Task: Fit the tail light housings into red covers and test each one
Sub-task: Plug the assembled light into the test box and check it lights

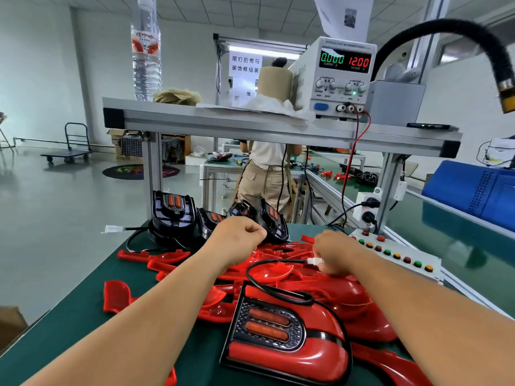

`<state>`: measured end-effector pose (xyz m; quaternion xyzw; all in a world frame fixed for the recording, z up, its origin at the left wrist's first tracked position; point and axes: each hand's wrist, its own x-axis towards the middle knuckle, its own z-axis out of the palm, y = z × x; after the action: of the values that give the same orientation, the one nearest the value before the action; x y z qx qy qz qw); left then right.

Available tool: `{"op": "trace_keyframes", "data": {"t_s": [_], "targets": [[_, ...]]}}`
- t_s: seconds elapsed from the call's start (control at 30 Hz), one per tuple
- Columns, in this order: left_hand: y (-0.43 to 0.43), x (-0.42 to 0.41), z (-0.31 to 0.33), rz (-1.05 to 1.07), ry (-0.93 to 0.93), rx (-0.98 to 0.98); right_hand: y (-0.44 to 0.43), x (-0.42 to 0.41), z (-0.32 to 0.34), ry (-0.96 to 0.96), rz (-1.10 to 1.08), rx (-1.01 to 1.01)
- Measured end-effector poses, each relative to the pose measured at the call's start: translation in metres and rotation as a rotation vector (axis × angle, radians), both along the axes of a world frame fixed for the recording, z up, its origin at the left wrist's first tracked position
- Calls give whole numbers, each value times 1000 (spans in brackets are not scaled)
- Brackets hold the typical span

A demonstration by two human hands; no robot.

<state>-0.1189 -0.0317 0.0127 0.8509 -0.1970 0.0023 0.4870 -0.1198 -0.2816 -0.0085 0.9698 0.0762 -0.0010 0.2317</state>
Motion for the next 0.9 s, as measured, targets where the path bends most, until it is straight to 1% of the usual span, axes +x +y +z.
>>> {"op": "trace_keyframes", "data": {"t_s": [0.07,0.1,0.2,0.27,0.33,0.43,0.5,0.6,0.73,0.83,0.9], "targets": [[-7,2,4,-35,-52,100,2,-5,6,-22,-1,15],[-12,2,8,-57,-93,164,2,-9,9,-43,-10,62],[-36,3,21,-157,-205,366,-1,-24,22,-119,-36,303],[-58,3,26,-234,-270,492,-1,-34,30,-183,15,413],[-80,0,26,-290,-341,598,0,-43,36,-233,75,448],[-99,-4,26,-347,-395,657,-2,-55,38,-288,123,514],[-104,-3,25,-345,-420,675,-6,-62,36,-341,105,586],[-102,-2,23,-353,-468,632,-11,-67,27,-423,76,615],[-99,-6,20,-357,-563,729,-12,-69,13,-419,136,613],[-95,-5,20,-272,-645,847,-15,-74,10,-424,145,614],[-90,0,21,-238,-606,859,-20,-78,7,-406,106,616]]}}
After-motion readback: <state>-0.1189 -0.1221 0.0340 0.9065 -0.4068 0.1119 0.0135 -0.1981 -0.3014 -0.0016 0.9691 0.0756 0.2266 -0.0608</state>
